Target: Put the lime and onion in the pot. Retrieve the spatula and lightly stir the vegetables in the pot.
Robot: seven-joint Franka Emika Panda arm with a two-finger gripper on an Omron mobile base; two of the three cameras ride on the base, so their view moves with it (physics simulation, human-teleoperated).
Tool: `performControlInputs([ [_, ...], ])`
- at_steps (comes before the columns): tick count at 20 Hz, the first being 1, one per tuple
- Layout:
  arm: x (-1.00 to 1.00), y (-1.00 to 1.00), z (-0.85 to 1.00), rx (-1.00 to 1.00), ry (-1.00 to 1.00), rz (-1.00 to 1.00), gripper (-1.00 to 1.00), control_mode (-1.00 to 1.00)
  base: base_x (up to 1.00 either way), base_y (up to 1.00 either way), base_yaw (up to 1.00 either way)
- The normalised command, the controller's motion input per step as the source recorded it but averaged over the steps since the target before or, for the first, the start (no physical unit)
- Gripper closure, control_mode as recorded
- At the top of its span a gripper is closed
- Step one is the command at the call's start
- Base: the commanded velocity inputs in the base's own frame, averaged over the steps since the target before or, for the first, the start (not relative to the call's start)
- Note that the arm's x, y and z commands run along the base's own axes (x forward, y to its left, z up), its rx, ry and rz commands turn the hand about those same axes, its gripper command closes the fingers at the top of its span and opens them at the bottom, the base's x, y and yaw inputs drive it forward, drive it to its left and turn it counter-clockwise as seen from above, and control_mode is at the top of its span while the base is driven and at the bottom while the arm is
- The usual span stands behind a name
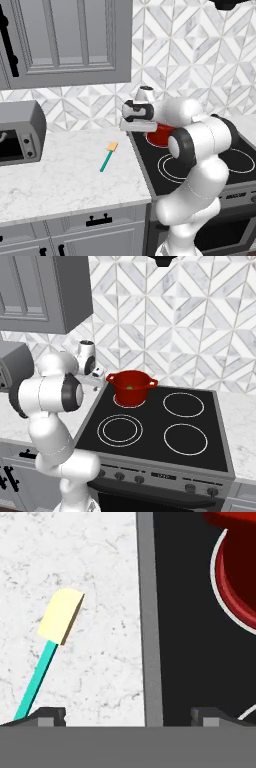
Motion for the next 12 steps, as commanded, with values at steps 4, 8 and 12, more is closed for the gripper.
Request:
performControlInputs([
  [4,-0.03,0.96,-0.51,-0.03,0.14,-0.15,-1.00,-1.00,0.00,0.00,0.00],
  [8,0.01,0.07,-0.04,0.00,0.03,0.00,-1.00,-1.00,0.00,0.00,0.00],
  [12,0.00,0.22,-0.15,-0.04,0.07,0.00,-1.00,-1.00,0.00,0.00,0.00],
])
